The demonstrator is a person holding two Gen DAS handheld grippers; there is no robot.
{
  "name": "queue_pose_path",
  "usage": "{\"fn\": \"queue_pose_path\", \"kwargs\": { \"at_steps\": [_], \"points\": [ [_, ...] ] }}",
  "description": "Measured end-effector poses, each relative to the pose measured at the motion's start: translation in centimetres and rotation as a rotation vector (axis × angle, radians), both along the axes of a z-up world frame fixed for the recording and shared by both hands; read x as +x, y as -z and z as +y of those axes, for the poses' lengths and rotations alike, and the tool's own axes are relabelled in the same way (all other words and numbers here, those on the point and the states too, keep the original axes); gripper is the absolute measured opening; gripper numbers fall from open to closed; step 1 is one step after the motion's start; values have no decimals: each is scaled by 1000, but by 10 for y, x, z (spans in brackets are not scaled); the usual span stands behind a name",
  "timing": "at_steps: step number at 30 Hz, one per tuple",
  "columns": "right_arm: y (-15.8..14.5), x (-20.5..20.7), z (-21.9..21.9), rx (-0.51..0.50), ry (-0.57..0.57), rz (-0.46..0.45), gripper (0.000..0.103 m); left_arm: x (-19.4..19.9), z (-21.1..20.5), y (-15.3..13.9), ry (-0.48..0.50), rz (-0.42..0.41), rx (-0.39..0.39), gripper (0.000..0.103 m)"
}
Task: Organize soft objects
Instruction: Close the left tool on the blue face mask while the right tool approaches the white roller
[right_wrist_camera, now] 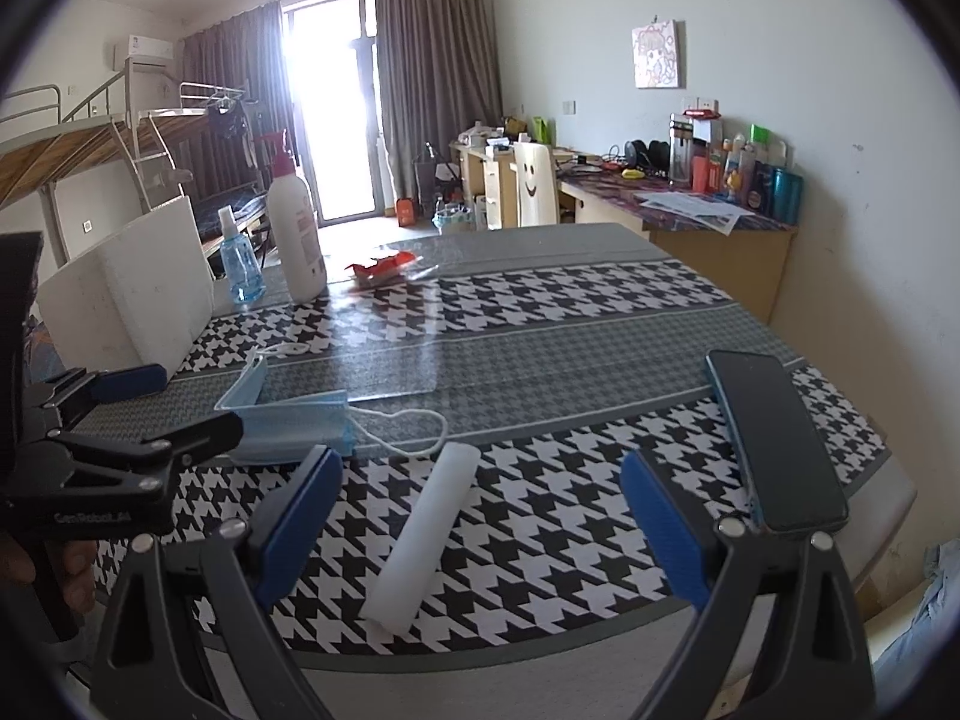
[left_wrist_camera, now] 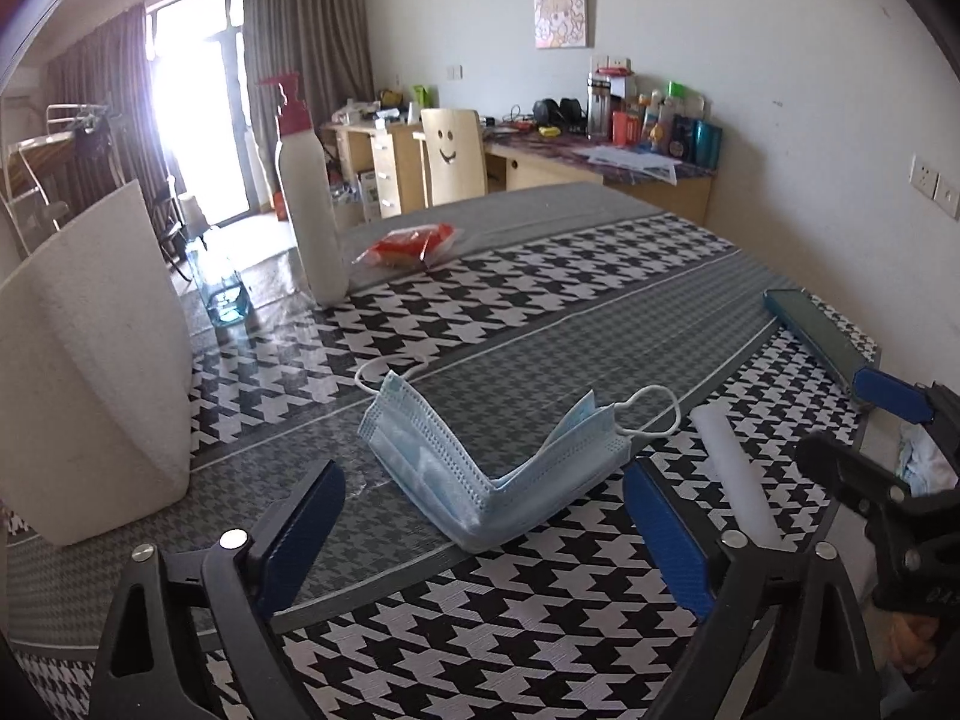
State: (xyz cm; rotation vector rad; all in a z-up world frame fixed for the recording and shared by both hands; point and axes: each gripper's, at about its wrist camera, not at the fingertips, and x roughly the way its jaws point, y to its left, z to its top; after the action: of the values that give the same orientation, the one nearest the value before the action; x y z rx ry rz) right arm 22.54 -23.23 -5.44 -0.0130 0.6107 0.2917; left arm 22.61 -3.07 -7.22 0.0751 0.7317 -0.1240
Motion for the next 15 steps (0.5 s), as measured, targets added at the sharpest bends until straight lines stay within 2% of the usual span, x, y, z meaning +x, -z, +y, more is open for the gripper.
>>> {"fn": "queue_pose_path", "kwargs": {
  "at_steps": [1,6,10,14,15],
  "points": [
    [1,0,1,-2,-3,3,96,2,-1,1,2,9,4,86],
    [8,2,7,-12,-24,33,96,9,-4,8,9,37,15,80],
    [12,1,14,-34,-47,49,96,15,-8,17,19,72,36,68],
    [16,2,15,-27,-54,63,96,20,-8,22,12,86,39,63],
    [16,2,15,-27,-53,66,96,22,-7,24,16,95,34,56]
  ]
}}
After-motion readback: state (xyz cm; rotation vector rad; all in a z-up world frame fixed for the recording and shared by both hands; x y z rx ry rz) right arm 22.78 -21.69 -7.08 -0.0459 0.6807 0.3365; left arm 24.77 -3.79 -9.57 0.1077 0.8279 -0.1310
